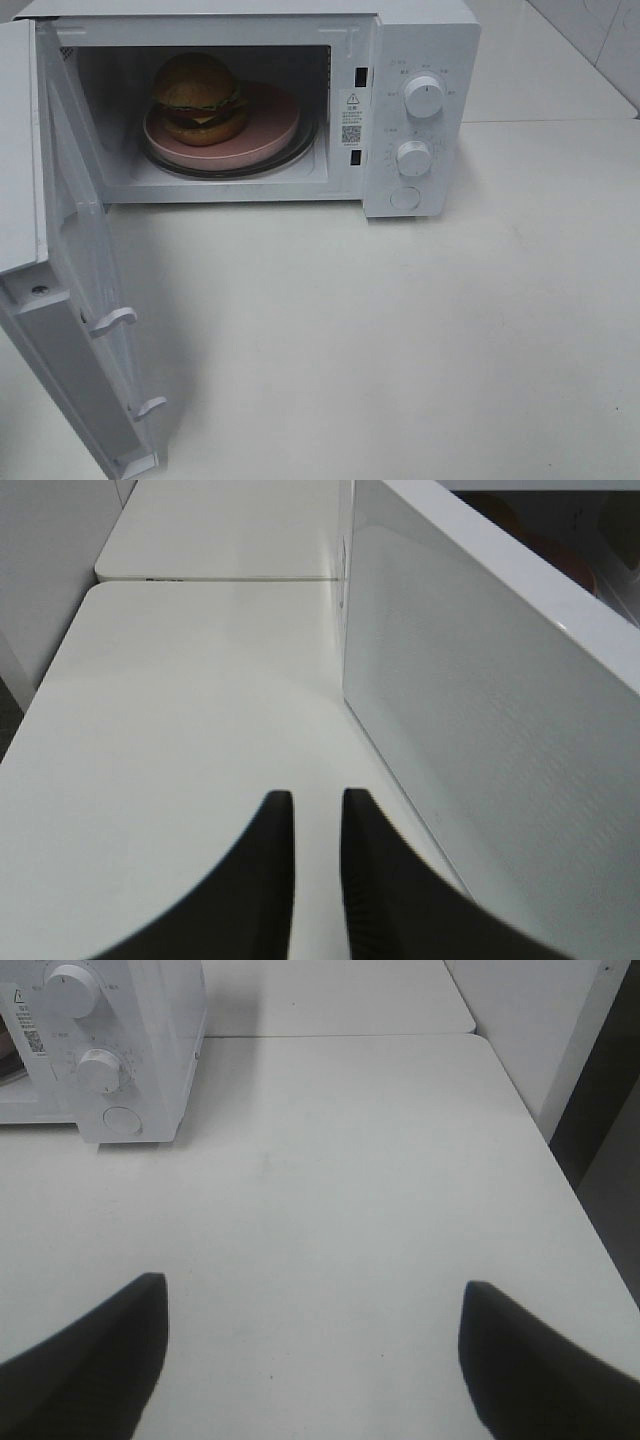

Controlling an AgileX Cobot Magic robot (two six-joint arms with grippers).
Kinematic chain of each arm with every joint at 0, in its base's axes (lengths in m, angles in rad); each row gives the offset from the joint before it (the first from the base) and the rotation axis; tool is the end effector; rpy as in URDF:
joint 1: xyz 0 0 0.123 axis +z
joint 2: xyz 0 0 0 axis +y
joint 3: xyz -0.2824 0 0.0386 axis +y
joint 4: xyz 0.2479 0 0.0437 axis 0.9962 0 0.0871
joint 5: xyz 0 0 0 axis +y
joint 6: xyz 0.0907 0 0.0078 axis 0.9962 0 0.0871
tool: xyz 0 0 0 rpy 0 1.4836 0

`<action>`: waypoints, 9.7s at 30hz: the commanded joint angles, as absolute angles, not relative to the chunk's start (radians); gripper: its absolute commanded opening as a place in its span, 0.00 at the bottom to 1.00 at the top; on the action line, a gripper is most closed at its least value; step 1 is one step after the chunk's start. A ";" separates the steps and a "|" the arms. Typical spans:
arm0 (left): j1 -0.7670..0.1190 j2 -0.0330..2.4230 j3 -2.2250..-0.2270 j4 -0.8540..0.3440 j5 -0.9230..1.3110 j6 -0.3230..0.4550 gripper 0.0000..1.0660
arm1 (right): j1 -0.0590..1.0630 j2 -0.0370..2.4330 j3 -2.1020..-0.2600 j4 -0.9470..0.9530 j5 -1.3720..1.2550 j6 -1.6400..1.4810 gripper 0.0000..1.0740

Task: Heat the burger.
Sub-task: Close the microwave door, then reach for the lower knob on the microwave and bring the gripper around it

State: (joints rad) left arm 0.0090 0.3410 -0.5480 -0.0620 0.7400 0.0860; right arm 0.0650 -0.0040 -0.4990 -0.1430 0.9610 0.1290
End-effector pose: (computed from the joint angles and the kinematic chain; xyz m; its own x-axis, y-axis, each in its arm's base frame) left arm 0.0625 -0.0032 0.3083 -0.4288 0.0363 -0.9027 0.0460 0.9988 0.0183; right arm -0.0014 -0.0108 0.2858 -0.3546 0.0234 -0.9347 0.0610 0.9981 0.0019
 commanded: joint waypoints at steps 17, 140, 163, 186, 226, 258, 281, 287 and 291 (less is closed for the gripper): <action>0.005 0.639 -0.222 -0.154 -0.139 0.064 0.00 | 0.061 -0.029 -0.497 -0.148 0.962 0.128 0.70; -0.699 2.000 -1.091 -0.375 -0.645 0.044 0.00 | 0.061 -0.029 -0.497 -0.149 0.962 0.128 0.69; -0.720 1.727 -1.024 -0.341 0.539 0.066 0.92 | 0.061 -0.029 -0.497 -0.150 0.962 0.128 0.69; -0.239 1.447 -1.028 -0.284 1.049 0.126 0.92 | 0.061 -0.029 -0.497 -0.149 0.962 0.128 0.69; 0.048 0.468 -0.554 -0.229 1.170 0.131 0.92 | 0.061 -0.029 -0.497 -0.149 0.962 0.128 0.69; 0.045 -0.017 -0.517 -0.065 1.073 -0.023 0.92 | 0.061 -0.025 -0.497 -0.151 0.961 0.128 0.69; 0.045 -0.014 -0.517 -0.064 1.072 -0.022 0.92 | 0.061 -0.025 -0.497 -0.115 0.962 0.128 0.69; 0.045 -0.014 -0.517 -0.064 1.072 -0.022 0.92 | 0.061 -0.025 -0.497 -0.113 0.962 0.128 0.69; 0.045 -0.014 -0.517 -0.064 1.072 -0.022 0.92 | 0.061 -0.025 -0.497 -0.113 0.962 0.128 0.68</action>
